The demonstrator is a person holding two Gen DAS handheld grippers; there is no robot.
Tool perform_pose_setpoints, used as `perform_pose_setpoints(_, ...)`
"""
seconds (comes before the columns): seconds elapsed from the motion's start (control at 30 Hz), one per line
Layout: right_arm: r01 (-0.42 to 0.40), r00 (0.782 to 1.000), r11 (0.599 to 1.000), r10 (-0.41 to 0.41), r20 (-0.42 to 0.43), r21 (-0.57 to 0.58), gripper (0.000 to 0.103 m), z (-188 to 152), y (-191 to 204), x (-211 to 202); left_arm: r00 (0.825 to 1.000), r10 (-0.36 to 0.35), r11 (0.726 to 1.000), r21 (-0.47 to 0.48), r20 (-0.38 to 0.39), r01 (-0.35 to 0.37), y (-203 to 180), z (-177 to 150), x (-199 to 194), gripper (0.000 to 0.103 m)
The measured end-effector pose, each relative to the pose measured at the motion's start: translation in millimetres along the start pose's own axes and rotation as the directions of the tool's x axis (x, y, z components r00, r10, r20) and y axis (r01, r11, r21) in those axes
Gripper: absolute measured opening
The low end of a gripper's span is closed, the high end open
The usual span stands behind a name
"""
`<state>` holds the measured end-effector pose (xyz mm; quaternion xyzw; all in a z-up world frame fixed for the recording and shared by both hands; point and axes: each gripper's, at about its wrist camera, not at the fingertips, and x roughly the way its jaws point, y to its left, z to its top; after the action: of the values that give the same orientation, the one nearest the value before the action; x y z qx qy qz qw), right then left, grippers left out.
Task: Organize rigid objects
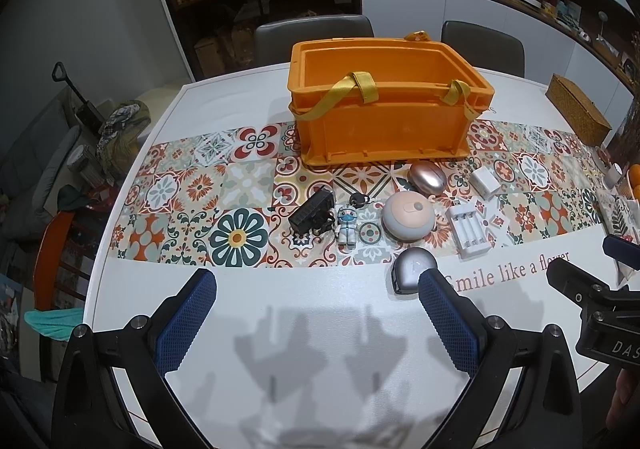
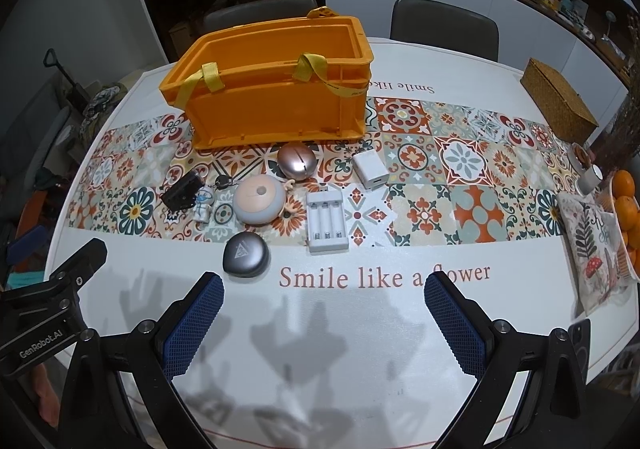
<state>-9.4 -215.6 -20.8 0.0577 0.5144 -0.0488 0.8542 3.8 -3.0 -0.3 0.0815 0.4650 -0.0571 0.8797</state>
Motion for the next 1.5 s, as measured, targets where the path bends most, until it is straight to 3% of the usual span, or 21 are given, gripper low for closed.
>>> perform_pose_setpoints(0.53, -0.002, 1.000, 1.000, 0.002, -0.007, -0.011, 0.101, 1, 5, 4, 1.000, 0.000, 1.000, -0.007, -0.011, 0.000, 1, 2, 6, 0.103)
perform_pose_setpoints(1.0, -0.043, 0.997, 0.998, 0.040, -0.061, -0.054, 0.101, 14, 26, 32, 0.999, 0.019, 0.998, -0.055, -0.050, -0.022, 27, 4, 28, 0.103)
perform_pose_setpoints(1.5, -0.123, 0.978, 0.983, 0.097, -0.183, -0.135, 0.101, 21, 62, 93, 0.985, 0.030, 0.993, -0.104, -0.168, -0.048, 53, -15, 71, 0.103)
